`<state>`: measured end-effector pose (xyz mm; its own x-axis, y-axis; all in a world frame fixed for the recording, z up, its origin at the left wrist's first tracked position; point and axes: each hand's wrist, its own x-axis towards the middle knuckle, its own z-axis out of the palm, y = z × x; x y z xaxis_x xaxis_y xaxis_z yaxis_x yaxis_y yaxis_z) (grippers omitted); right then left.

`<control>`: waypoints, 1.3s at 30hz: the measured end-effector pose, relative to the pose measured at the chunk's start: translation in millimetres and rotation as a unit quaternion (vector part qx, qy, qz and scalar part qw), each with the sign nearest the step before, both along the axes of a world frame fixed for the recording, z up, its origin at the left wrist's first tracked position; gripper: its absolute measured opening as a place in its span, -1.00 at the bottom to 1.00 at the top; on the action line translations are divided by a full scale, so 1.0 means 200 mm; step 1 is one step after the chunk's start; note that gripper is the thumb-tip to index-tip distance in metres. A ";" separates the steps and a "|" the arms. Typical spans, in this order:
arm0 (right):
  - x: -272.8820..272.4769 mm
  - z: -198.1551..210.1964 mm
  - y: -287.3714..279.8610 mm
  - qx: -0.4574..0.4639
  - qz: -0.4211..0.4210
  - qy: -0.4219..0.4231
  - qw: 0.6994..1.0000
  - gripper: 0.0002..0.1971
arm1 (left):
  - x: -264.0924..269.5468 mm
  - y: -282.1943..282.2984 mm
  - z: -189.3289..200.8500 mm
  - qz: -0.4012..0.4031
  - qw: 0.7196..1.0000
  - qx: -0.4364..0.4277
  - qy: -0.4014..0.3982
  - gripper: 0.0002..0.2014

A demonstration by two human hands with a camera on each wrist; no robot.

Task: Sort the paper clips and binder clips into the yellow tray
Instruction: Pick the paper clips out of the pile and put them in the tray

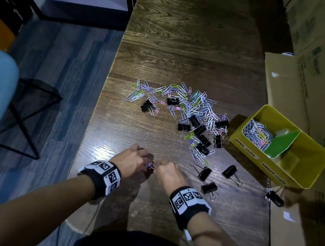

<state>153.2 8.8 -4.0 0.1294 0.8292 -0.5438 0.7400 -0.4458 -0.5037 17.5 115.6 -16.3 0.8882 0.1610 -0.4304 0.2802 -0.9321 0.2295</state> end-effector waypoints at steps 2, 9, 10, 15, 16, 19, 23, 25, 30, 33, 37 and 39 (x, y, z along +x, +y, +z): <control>0.01 -0.01 0.01 -0.001 0.005 -0.008 1.000 -0.79 | 0.02 0.01 0.04 0.041 0.998 0.025 -0.035 -0.76; 0.04 0.00 0.06 -0.015 -0.047 0.027 0.998 -0.80 | 0.11 -0.04 0.10 0.246 0.967 -0.057 -0.041 -0.78; 0.04 0.00 0.07 -0.014 -0.041 0.029 0.999 -0.80 | 0.11 -0.03 0.11 0.237 0.970 -0.052 -0.027 -0.78; 0.06 0.00 0.05 0.038 -0.040 0.039 0.998 -0.84 | 0.11 0.01 0.12 0.173 0.982 -0.074 -0.010 -0.78; 0.06 0.01 0.05 0.039 -0.043 0.045 0.997 -0.84 | 0.10 0.01 0.13 0.160 0.984 -0.079 -0.008 -0.77; 0.07 0.03 0.04 0.044 -0.055 0.066 0.995 -0.84 | 0.08 0.02 0.12 0.111 0.991 -0.070 0.000 -0.74; 0.11 0.02 0.02 0.049 -0.095 0.109 0.988 -0.83 | 0.06 0.06 0.12 0.136 0.986 -0.099 0.002 -0.78; 0.13 0.00 0.02 0.033 -0.148 0.127 0.980 -0.81 | 0.04 0.10 0.09 0.179 0.977 -0.118 -0.012 -0.81; 0.23 0.04 0.00 0.055 -0.308 0.248 0.917 -0.82 | 0.04 0.17 0.08 0.410 0.853 -0.317 -0.066 -0.88; 0.30 0.14 -0.03 0.117 -0.413 0.324 0.843 -0.83 | 0.13 0.23 0.16 0.470 0.774 -0.412 -0.102 -0.83; 0.45 0.32 -0.12 0.218 -0.463 0.306 0.803 -0.79 | 0.41 0.27 0.37 0.439 0.739 -0.487 -0.156 -0.84; 0.54 0.41 -0.17 0.263 -0.485 0.291 0.782 -0.78 | 0.61 0.25 0.47 0.412 0.736 -0.511 -0.169 -0.81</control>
<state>261.5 -24.9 78.0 0.6933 0.6231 -0.3621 -0.2408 -0.2733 -0.9313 139.6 166.6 77.0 0.7544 0.4497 -0.4781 0.4202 0.2287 0.8782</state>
